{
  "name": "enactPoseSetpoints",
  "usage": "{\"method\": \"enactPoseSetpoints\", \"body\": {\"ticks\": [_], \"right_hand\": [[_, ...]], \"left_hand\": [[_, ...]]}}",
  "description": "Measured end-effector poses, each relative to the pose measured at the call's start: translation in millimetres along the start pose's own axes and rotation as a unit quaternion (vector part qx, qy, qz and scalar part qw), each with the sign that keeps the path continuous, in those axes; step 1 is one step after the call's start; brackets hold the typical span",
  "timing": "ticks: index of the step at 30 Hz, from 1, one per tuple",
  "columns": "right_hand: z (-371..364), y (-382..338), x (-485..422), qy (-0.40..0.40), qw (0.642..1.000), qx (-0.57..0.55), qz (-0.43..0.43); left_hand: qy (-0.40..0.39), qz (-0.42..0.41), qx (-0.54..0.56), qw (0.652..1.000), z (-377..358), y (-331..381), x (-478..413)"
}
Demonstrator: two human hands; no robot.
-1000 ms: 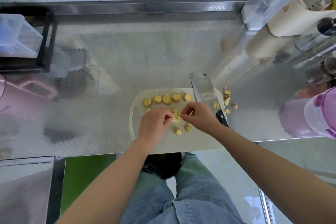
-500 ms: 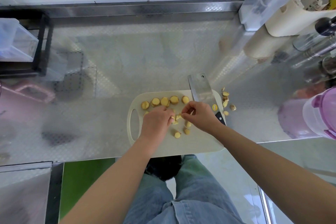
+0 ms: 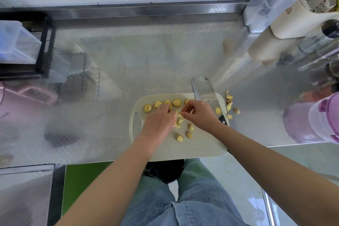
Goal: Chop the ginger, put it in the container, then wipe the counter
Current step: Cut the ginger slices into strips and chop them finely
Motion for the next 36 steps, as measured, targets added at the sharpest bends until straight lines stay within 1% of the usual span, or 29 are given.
{"method": "enactPoseSetpoints", "body": {"ticks": [4, 8, 12, 15, 17, 20, 23, 25, 31, 36], "right_hand": [[-12, -8, -8, 0.001, 0.999, 0.053, -0.005], [-20, -14, -10, 0.003, 0.989, 0.148, -0.011], [-24, -15, -6, 0.002, 0.975, 0.22, 0.037], [-26, -16, -4, -0.008, 0.964, 0.254, 0.077], [-26, -17, -5, -0.019, 0.961, 0.261, 0.088], [-24, -14, -4, -0.027, 0.971, 0.225, 0.07], [-19, -5, -3, -0.012, 0.993, 0.119, 0.011], [-19, -2, -3, -0.005, 0.998, 0.066, -0.02], [-24, -8, -10, -0.022, 0.998, 0.048, -0.033], [-17, -2, -8, -0.014, 0.998, 0.038, -0.054]], "left_hand": [[0.002, 0.007, 0.015, 1.0, -7, -5, 10], [0.045, 0.066, 0.08, 0.994, -4, -14, 14], [0.071, 0.124, 0.095, 0.985, 0, -25, 15], [0.053, 0.173, 0.115, 0.977, 3, -32, 15], [0.039, 0.189, 0.115, 0.975, 2, -33, 14], [0.037, 0.197, 0.105, 0.974, 2, -32, 10], [0.054, 0.194, 0.089, 0.976, 3, -26, 6], [0.074, 0.193, 0.067, 0.976, 3, -24, 6], [0.101, 0.185, 0.02, 0.977, 1, -26, 14], [0.104, 0.197, 0.039, 0.974, -1, -26, 14]]}}
Point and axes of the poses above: each hand's wrist, its own x-axis away from the middle knuckle, its own z-axis out of the back of the hand, y = z × x, the point moved 4 cm from there along -x, towards the middle knuckle, and after that the axes turned 3 degrees about z, right-handed, at the moved point
